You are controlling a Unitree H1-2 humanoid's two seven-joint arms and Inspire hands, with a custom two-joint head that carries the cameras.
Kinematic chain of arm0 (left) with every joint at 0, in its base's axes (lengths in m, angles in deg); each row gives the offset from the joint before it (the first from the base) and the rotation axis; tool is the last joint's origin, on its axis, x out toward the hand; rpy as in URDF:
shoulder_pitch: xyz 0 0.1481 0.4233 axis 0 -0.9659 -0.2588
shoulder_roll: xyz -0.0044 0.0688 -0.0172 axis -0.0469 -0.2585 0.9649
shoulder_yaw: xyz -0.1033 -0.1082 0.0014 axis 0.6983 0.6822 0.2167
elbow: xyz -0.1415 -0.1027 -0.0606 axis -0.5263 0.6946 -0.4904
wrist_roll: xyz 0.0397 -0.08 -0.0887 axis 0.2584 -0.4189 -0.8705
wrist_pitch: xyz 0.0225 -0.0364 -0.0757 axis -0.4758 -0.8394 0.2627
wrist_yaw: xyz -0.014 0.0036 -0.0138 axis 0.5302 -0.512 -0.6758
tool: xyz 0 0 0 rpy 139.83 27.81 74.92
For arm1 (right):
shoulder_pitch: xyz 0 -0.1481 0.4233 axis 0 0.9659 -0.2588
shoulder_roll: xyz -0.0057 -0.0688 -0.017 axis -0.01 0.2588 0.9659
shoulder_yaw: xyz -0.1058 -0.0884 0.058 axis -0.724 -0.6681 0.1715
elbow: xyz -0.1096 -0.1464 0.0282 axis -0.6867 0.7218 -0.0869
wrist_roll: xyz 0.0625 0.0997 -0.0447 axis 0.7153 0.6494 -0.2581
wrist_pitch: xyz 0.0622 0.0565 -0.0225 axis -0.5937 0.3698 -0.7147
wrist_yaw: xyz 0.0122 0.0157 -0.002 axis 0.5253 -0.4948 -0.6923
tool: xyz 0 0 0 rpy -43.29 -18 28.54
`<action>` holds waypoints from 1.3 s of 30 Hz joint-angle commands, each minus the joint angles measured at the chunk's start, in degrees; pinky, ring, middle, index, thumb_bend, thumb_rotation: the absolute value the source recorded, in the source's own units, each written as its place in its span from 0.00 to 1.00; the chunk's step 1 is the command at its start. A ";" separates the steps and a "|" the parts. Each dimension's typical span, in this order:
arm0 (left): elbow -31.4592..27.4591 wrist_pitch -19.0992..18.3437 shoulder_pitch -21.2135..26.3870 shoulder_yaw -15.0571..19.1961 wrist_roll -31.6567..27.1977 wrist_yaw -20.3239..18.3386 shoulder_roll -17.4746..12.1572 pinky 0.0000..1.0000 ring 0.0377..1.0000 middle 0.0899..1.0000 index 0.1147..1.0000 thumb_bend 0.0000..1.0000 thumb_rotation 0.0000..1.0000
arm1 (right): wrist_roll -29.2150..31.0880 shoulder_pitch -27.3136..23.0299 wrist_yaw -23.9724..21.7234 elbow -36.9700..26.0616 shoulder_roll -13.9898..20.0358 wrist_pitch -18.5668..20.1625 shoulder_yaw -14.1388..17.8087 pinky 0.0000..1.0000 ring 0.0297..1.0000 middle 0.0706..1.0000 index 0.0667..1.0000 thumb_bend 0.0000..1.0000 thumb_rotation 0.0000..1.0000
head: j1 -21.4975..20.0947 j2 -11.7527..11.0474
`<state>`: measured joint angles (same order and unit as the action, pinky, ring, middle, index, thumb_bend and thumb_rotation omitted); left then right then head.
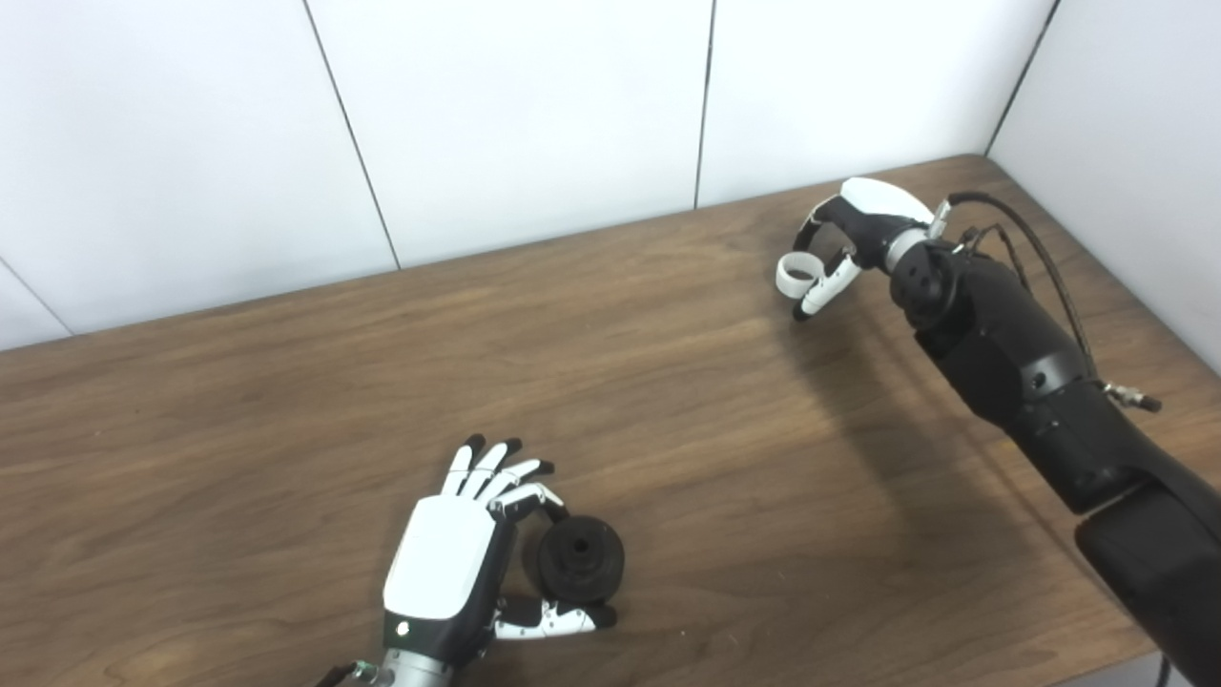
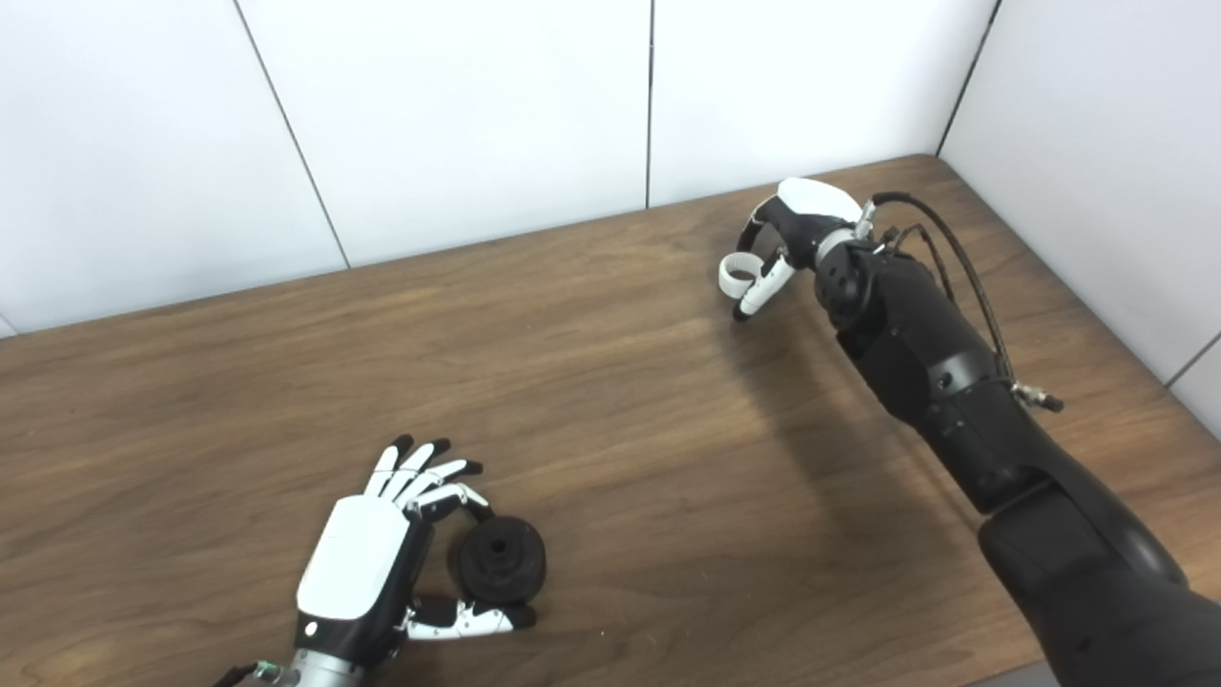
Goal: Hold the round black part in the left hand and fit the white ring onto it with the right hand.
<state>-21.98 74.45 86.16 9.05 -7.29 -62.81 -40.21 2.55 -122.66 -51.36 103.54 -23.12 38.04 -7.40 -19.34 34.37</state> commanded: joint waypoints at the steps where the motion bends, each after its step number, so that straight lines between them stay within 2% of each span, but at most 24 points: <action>1: 8.19 -0.63 -5.69 -1.27 1.48 0.06 -2.54 1.00 0.92 0.79 0.42 0.52 0.06 | -1.41 -3.40 1.94 -1.47 2.23 -0.91 0.30 0.96 0.96 0.90 0.63 0.81 0.17 | -0.10 0.06; 18: 8.35 -0.69 -5.64 -1.32 1.44 0.09 -2.40 1.00 0.92 0.79 0.42 0.52 0.06 | -0.93 -3.18 1.95 -1.93 2.38 -1.62 0.59 0.97 0.95 0.88 0.58 0.77 0.13 | 0.11 0.20; 19: 8.33 -0.61 -5.63 -1.30 1.35 0.12 -2.41 1.00 0.92 0.79 0.42 0.52 0.06 | -0.88 -3.18 1.96 -1.94 2.37 -1.65 0.62 0.97 0.95 0.88 0.52 0.65 0.14 | 0.11 0.20; 22: 8.33 -0.46 -5.60 -1.32 1.32 0.20 -2.46 1.00 0.92 0.79 0.42 0.52 0.06 | -0.77 -3.17 2.04 -1.79 2.24 -1.66 0.69 0.97 0.95 0.88 0.47 0.55 0.14 | 0.11 0.20; 24: 8.25 -0.48 -5.65 -1.33 1.33 0.18 -2.45 1.00 0.93 0.79 0.42 0.52 0.06 | -0.79 -3.18 1.92 -1.82 2.24 -1.59 0.63 0.98 0.95 0.88 0.46 0.53 0.14 | 0.23 0.30; 39: 8.18 -0.46 -5.59 -1.27 1.16 0.16 -2.33 1.00 0.92 0.79 0.42 0.52 0.06 | -0.74 -3.40 1.90 -1.89 1.94 -1.68 0.49 0.98 0.95 0.88 0.46 0.52 0.14 | 0.16 0.47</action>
<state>-21.98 74.42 86.16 9.01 -7.27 -62.84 -40.22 2.64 -122.66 -51.34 103.53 -23.00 37.67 -7.42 -19.16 34.80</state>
